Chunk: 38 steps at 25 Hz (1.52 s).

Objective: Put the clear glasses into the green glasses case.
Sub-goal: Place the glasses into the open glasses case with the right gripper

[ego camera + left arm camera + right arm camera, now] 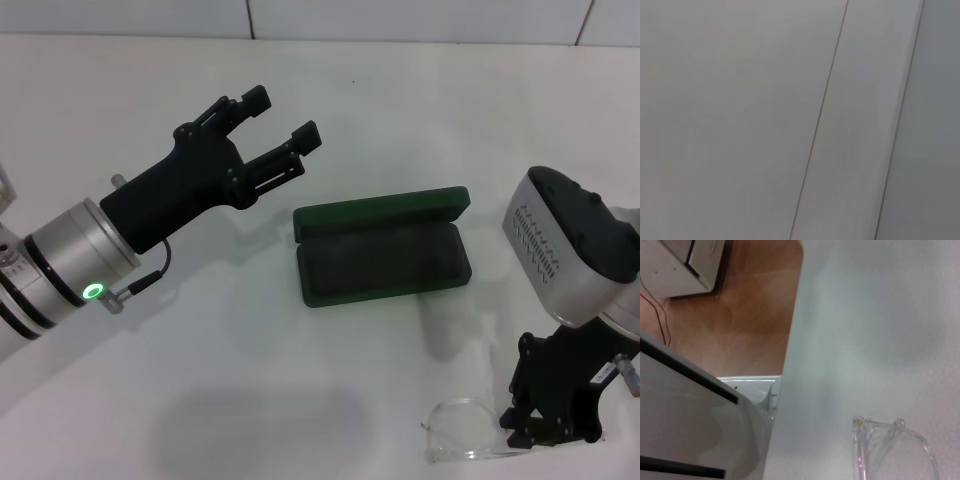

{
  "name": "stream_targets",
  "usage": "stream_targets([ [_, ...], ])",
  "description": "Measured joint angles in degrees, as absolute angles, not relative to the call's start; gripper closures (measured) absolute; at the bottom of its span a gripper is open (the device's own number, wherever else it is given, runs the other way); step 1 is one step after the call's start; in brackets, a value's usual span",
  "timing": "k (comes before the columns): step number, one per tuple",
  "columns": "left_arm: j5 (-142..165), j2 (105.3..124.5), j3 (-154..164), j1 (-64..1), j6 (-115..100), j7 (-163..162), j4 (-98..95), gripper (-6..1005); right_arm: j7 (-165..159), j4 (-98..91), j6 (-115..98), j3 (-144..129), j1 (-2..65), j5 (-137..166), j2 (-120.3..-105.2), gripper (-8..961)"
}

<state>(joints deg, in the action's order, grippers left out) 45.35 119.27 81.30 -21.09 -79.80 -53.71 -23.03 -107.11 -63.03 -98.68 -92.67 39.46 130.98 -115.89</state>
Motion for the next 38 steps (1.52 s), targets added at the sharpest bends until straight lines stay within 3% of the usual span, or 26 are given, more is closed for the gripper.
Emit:
stream_targets([
  [14, 45.35, 119.26, 81.12, -21.08, -81.60, -53.67, -22.92, 110, -106.92, -64.13, -98.72, -89.78, 39.25, 130.83, -115.66, 825],
  [20, 45.36, 119.13, 80.94, -20.66, -81.98, -53.69, -22.93, 109, -106.81, -64.25, -99.57, -86.62, 39.28, 130.46, -115.68, 899],
  [38, 45.35, 118.99, 80.95, -20.45, -82.00, -53.70, -23.15, 110, -106.28, -64.89, -98.41, -75.80, 37.31, 128.39, -115.66, 903],
])
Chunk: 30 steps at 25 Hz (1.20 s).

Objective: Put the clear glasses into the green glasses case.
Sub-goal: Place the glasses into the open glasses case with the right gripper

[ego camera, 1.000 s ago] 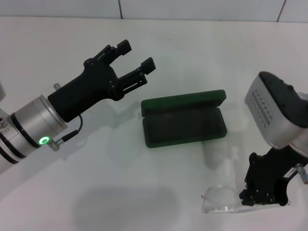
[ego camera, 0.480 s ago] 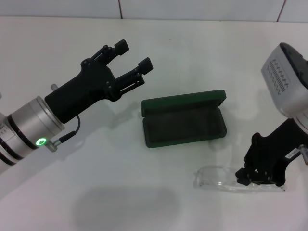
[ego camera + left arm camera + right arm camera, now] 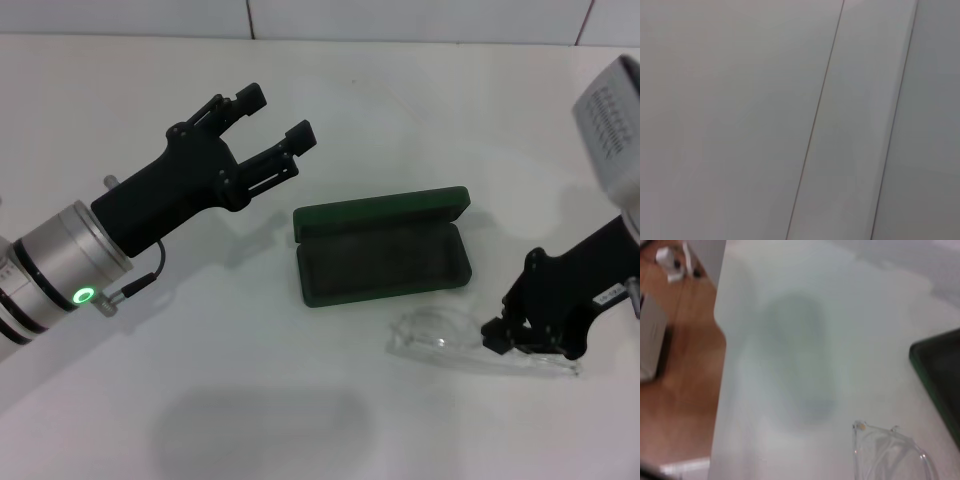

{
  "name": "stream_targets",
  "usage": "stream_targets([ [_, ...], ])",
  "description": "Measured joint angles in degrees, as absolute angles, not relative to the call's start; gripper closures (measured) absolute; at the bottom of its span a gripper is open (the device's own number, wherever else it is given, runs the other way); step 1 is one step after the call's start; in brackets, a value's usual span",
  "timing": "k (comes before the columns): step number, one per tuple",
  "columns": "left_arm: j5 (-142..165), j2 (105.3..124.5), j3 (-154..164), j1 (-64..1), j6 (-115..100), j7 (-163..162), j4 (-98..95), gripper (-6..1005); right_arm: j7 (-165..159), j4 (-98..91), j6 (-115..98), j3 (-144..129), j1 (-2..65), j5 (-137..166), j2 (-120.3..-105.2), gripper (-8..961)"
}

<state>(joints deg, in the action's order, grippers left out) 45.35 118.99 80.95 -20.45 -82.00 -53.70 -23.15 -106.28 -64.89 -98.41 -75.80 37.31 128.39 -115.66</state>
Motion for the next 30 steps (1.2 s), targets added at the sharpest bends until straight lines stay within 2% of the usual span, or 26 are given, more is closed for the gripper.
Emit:
stream_targets([
  [8, 45.35, 119.00, 80.94, -20.38, -82.06, -53.70, -23.11, 109, -103.83, -56.18, -100.60, -62.30, 37.81, 123.31, -115.16, 902],
  [18, 46.26, 118.59, 81.33, -20.30, -82.17, -53.84, -22.85, 110, -94.71, -45.00, -105.27, -46.96, 34.89, 116.20, -112.49, 903],
  [25, 47.76, 118.51, 81.28, -20.28, -83.19, -53.80, -22.85, 109, -92.52, -45.35, -105.47, -47.09, 34.44, 114.85, -113.31, 902],
  [30, 48.54, 117.76, 81.04, -19.33, -85.13, -54.15, -22.83, 110, -90.62, -45.56, -105.60, -46.89, 34.05, 112.43, -113.65, 902],
])
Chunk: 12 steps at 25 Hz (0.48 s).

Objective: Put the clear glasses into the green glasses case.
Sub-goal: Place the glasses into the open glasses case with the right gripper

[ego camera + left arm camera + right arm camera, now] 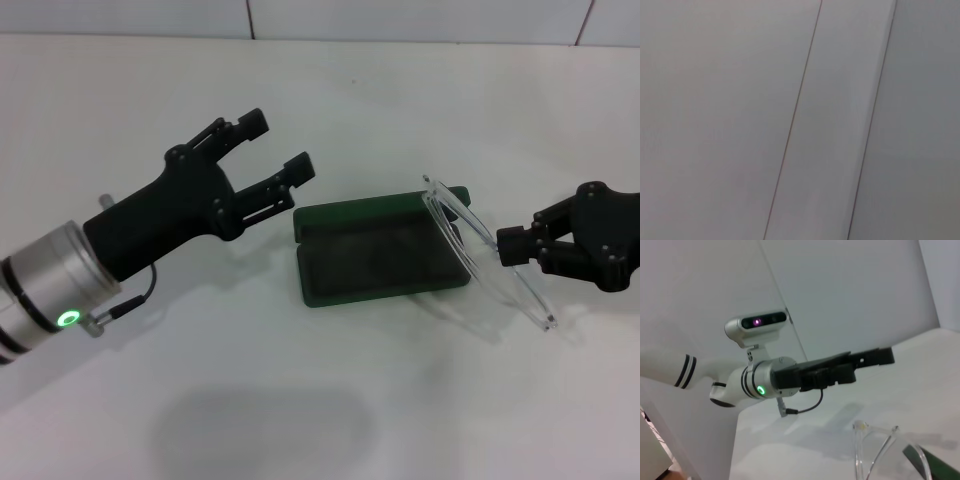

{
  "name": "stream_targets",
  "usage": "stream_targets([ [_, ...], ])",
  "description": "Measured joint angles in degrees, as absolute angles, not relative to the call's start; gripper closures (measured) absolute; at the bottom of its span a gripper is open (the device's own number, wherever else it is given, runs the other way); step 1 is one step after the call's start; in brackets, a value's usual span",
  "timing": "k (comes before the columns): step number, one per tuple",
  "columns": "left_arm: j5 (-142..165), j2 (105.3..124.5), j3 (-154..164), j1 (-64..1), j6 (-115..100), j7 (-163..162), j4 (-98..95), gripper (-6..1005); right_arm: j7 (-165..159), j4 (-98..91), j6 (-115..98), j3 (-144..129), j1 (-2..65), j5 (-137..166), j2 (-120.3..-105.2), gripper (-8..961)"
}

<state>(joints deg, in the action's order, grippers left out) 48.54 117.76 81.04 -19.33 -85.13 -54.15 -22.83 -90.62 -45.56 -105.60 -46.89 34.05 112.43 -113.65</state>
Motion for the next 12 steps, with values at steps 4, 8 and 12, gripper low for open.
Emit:
stream_targets([
  [4, 48.58, 117.47, 81.01, -18.74, -85.73, -54.20, -22.82, 109, -88.67, -48.34, -104.55, -47.82, 34.15, 112.77, -114.80, 903],
  [8, 48.61, 117.06, 80.97, -18.65, -85.75, -54.21, -22.76, 109, -88.66, -53.78, -102.69, -53.05, 36.01, 113.51, -115.39, 903],
  [12, 48.61, 116.46, 80.95, -18.64, -85.78, -54.43, -22.74, 109, -94.40, -61.52, -98.22, -63.23, 39.41, 116.96, -115.42, 903],
])
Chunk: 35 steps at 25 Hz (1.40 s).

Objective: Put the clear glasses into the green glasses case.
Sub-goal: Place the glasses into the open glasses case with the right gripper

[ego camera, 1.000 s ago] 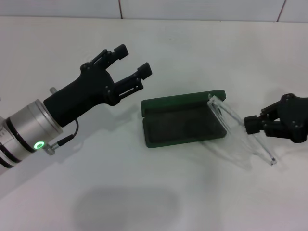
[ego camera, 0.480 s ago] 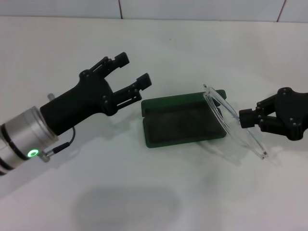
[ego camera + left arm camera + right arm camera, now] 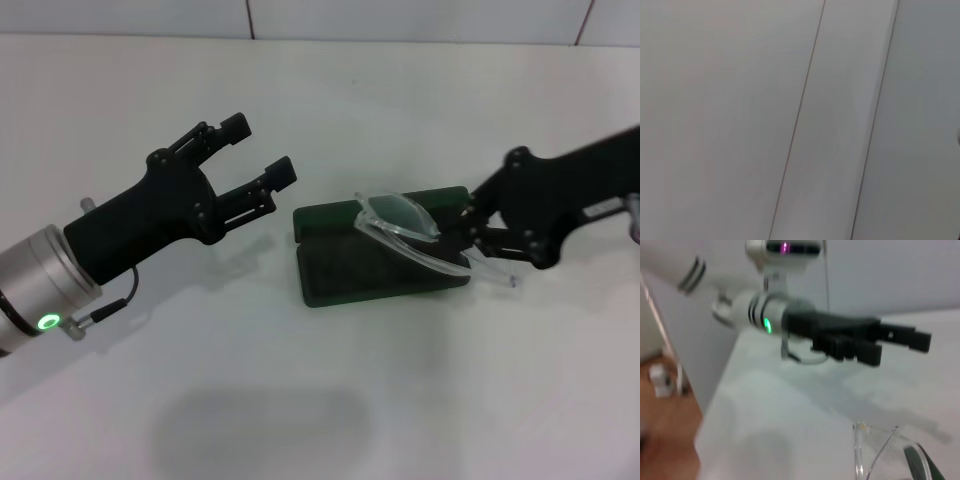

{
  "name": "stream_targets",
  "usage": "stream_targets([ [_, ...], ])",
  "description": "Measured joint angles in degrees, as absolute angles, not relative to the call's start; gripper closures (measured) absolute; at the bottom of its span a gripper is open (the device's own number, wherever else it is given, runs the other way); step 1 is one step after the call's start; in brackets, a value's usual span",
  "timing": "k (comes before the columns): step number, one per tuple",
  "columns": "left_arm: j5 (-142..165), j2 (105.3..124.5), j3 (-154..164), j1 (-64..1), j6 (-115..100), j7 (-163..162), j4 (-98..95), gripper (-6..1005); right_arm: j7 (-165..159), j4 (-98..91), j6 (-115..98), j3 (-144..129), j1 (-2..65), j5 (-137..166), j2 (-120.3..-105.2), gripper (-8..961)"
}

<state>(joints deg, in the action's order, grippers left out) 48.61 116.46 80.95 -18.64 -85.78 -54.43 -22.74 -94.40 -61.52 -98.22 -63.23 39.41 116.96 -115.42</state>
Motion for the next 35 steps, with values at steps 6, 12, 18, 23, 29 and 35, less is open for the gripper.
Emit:
stream_targets([
  [6, 48.61, 115.85, 80.86, -18.72, -85.68, -55.02, -22.75, 109, -99.41, -66.99, -93.15, -73.66, 41.23, 121.41, -115.71, 903],
  [12, 48.57, 115.32, 80.84, -18.72, -85.61, -57.15, -22.77, 109, -102.43, -69.50, -88.21, -81.85, 41.72, 126.12, -115.84, 902],
  [18, 48.36, 115.30, 80.86, -18.72, -85.68, -58.46, -22.93, 109, -102.54, -69.77, -82.83, -87.74, 41.71, 128.37, -115.92, 902],
  [23, 48.21, 115.31, 80.86, -18.91, -85.45, -58.53, -22.84, 110, -102.58, -69.79, -78.01, -93.26, 41.74, 130.52, -116.11, 902],
  [29, 48.11, 115.43, 80.86, -19.38, -85.34, -58.25, -22.76, 110, -102.61, -69.58, -73.96, -98.50, 41.90, 132.39, -116.20, 903],
  [35, 48.08, 115.60, 80.86, -19.43, -85.29, -58.17, -23.08, 110, -102.62, -69.83, -72.70, -99.22, 42.39, 132.50, -116.20, 902],
])
